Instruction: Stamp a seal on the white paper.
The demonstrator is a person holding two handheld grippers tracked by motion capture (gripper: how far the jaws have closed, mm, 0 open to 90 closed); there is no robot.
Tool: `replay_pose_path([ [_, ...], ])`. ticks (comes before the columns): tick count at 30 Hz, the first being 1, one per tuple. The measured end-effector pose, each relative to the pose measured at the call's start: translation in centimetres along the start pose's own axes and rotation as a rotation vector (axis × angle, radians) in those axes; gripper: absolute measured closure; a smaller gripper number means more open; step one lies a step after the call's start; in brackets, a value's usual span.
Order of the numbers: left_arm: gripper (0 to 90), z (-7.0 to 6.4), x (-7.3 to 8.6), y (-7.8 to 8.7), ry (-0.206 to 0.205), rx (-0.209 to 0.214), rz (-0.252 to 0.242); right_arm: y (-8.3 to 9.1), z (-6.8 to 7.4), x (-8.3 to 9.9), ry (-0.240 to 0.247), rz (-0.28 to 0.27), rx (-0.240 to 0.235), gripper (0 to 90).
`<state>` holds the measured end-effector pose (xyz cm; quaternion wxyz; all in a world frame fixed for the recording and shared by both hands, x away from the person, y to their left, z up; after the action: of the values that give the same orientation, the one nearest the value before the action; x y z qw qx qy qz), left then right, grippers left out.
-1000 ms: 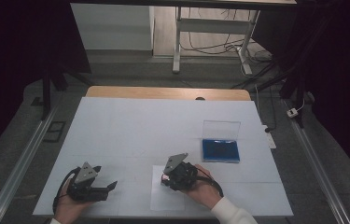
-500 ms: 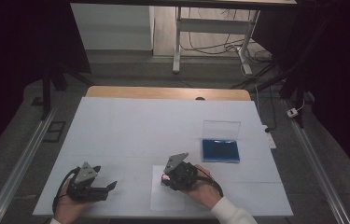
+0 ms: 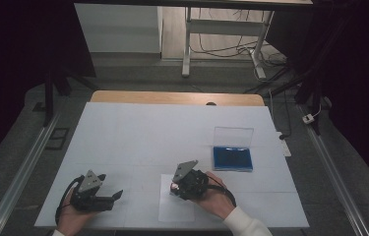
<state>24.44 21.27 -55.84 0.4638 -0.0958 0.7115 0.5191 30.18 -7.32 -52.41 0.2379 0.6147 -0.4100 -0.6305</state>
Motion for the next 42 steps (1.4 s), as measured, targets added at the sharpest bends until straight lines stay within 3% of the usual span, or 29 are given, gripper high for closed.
replay_pose_path([
  [2,15.5,0.0,0.0,0.0,0.0,-0.001,0.001,0.4,0.0,-0.2,-0.007,-0.026,-0.013,69.8],
  [7,15.5,0.0,0.0,0.0,-0.003,0.001,-0.001,2.3,-0.3,-0.8,-0.034,-0.097,0.015,69.8],
  [11,15.5,0.1,0.0,0.1,-0.002,0.0,-0.002,3.1,-0.7,-0.8,-0.075,-0.137,-0.004,69.8],
  [28,15.6,0.2,0.1,0.1,-0.001,0.003,-0.001,4.0,-2.3,0.3,-0.133,-0.183,0.024,69.7],
  [42,15.6,0.1,0.0,0.1,-0.004,0.005,-0.004,5.9,-4.4,1.4,-0.209,-0.229,0.082,69.7],
])
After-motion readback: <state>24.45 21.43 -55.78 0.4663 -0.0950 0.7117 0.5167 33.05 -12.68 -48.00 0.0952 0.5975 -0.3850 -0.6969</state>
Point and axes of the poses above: each handheld gripper's, and its own axes: y roughly backward along the jaws, x roughly out of its underside, z roughly to its left, the point moved 4 cm from there along -y, roughly forward along the jaws, and after that the axes turned 1 degree about -z, right-handed, at the moved point
